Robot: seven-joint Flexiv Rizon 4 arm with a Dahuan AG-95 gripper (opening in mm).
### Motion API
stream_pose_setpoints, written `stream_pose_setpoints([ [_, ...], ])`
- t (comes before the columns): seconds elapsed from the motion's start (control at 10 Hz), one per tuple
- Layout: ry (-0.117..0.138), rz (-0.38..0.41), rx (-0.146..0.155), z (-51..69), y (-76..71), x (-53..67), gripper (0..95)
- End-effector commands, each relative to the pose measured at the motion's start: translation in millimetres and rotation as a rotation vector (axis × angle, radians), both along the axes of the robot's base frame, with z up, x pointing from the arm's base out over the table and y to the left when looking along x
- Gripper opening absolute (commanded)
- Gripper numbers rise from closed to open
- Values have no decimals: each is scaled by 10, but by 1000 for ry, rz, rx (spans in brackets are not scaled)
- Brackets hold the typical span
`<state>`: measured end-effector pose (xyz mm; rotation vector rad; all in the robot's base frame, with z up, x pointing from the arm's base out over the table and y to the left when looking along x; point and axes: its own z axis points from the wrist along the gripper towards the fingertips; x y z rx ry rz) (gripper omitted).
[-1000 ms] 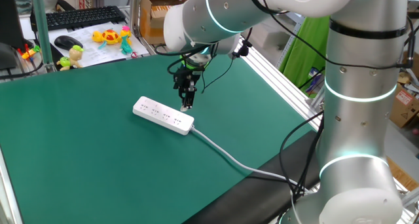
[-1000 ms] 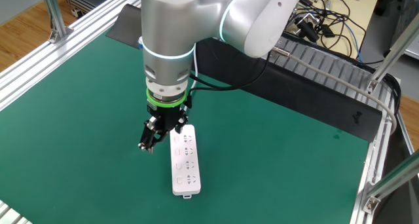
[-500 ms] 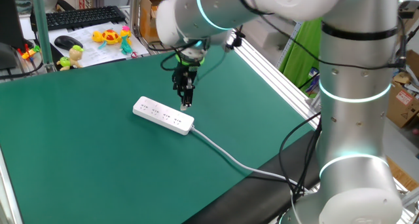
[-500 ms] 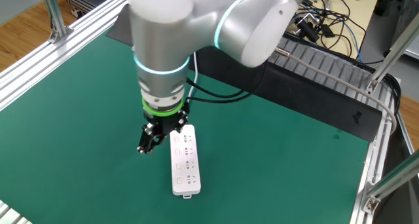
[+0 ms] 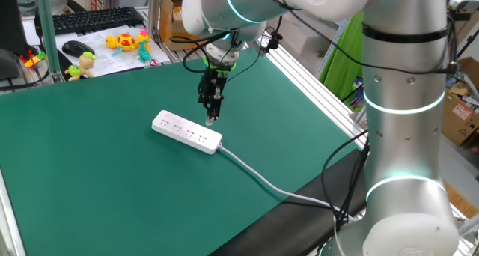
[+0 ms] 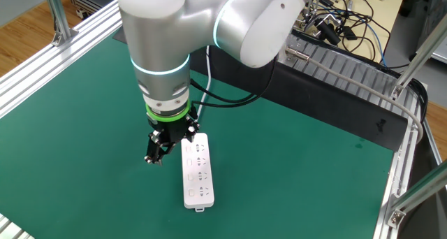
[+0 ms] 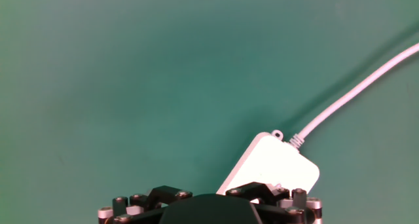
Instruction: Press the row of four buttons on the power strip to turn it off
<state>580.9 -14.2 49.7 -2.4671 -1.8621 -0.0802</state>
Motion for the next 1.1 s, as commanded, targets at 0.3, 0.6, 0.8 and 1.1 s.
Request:
stream_pose_setpoints([
  [0.3,-34,-10,9,-51,45,-11,950],
  [0.6,-39,-3,4,-108,67,13,950],
  [0.8,-38,-12,5,-133,77,22,950],
  [1.1,-40,-3,3,-166,77,33,950],
])
